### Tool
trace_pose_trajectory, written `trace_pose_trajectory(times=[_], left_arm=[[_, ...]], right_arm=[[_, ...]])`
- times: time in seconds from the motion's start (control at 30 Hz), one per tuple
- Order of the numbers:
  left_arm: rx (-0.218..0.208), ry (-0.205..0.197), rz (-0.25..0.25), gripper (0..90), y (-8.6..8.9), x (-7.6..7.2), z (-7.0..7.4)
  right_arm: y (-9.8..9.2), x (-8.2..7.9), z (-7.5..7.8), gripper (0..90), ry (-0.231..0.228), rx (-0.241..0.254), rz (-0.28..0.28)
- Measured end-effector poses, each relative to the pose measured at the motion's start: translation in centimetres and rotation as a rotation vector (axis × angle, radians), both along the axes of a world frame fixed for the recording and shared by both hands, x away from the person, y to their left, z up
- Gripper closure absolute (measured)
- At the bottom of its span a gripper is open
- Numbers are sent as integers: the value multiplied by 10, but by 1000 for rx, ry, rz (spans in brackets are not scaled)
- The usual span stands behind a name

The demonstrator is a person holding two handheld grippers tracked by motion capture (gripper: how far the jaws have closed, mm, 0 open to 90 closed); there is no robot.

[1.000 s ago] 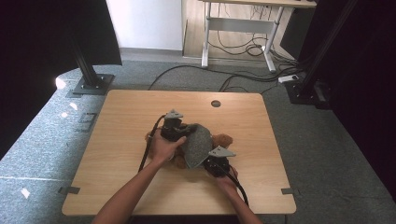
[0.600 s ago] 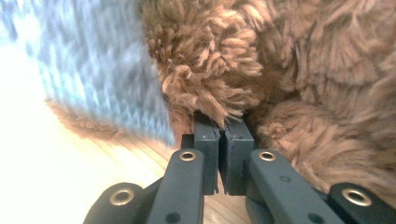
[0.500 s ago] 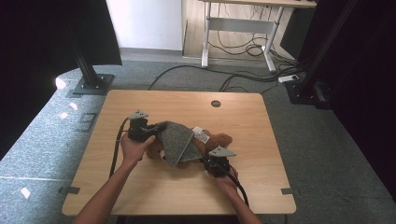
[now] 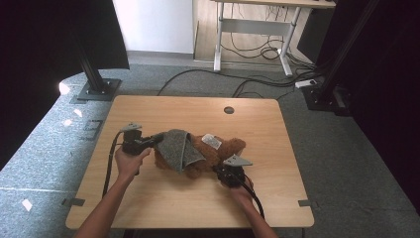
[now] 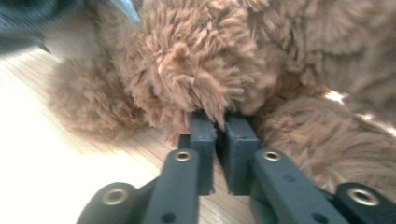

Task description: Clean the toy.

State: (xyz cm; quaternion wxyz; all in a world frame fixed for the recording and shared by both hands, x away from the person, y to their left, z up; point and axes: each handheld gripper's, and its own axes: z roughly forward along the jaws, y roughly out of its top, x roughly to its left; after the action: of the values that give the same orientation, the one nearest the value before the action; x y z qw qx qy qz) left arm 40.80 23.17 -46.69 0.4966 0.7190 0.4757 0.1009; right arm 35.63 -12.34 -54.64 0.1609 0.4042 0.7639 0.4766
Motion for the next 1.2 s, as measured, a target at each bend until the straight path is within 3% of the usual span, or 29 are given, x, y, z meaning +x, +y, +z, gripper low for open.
trace_pose_trajectory(times=[0.2,0.37,0.5,0.67,0.77,0.9,0.97,1.07,1.2], left_arm=[[-29,-16,-19,834,-1,-7,-12],[-18,-55,-36,837,-5,-19,-15],[-40,-53,-40,838,-4,-26,-18],[-44,-53,-41,838,-4,-29,-18],[-45,-55,-46,838,-4,-32,-19],[-64,-46,-53,838,-3,-34,-20],[-69,-43,-55,838,-3,-36,-21],[-79,-35,-62,838,-4,-37,-21],[-126,-24,-75,835,-1,-40,-16]], right_arm=[[-10,-8,23,702,-27,25,10],[-6,-19,55,586,-109,28,53],[3,-1,86,516,-134,40,58],[25,42,106,421,-92,15,61],[39,65,103,342,-10,-26,71],[45,77,84,284,85,-96,93],[44,74,78,290,68,-107,101],[42,69,73,381,59,-109,101],[35,61,66,559,56,-82,109]])
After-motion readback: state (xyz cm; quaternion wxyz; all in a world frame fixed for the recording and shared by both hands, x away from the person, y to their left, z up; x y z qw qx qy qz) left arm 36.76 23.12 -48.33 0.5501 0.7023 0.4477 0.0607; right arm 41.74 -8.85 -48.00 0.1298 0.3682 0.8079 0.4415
